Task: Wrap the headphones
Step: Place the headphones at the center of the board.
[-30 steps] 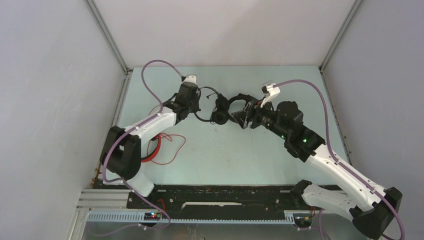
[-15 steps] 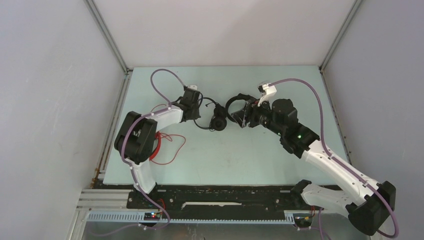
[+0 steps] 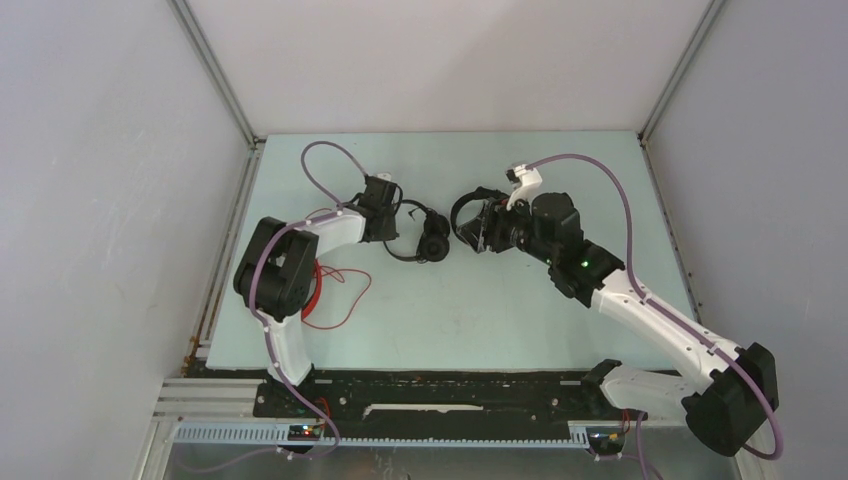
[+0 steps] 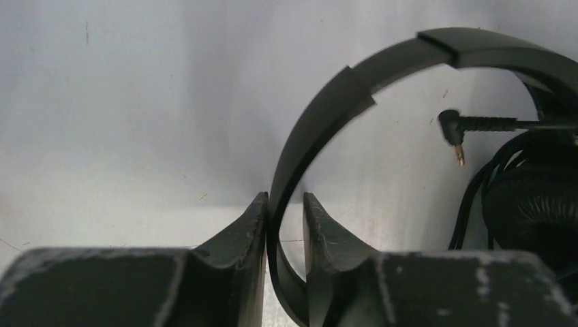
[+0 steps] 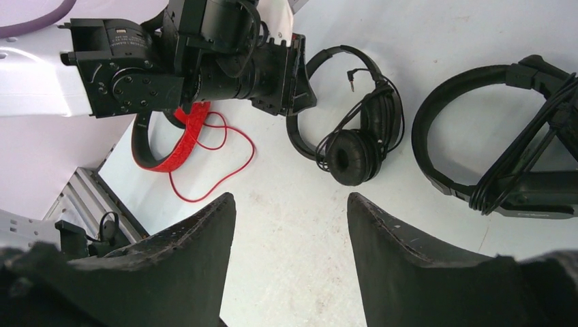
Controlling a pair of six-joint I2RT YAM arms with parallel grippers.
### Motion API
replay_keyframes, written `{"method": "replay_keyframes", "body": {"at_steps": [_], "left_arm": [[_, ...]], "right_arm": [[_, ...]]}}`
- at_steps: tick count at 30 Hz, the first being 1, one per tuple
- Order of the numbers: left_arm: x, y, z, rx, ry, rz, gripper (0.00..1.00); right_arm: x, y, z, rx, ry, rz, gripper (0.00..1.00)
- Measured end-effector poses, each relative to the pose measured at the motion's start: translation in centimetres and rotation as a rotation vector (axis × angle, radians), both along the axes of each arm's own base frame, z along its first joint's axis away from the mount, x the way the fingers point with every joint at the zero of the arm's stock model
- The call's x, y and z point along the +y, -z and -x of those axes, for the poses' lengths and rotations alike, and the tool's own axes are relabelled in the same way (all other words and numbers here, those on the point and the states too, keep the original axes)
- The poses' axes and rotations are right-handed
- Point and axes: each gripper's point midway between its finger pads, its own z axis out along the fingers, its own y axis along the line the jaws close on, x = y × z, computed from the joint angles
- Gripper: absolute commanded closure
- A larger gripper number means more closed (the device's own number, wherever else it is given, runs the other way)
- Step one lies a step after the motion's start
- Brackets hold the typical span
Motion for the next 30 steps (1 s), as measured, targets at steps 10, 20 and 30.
{"method": "replay_keyframes", "body": {"at_steps": [10,20,30], "left_arm": [[-0.4,-0.5,0.2,0.026,0.012,0.008,0.53],[-1.2,-4.1,-0.4,0.013,0.031,0.043,0.45],[-1.6,-6.3,-0.3,0.011,0.044,0.062,0.45]], "right_arm": [[0.4,0.3,0.0,0.016,-0.013,-0.008,0.37],[0.5,0.2,-0.1,0.01,-0.016,-0.013,0.37],[0.3,-0.2,0.0,0.002,-0.014,-0.02,0.37]]}}
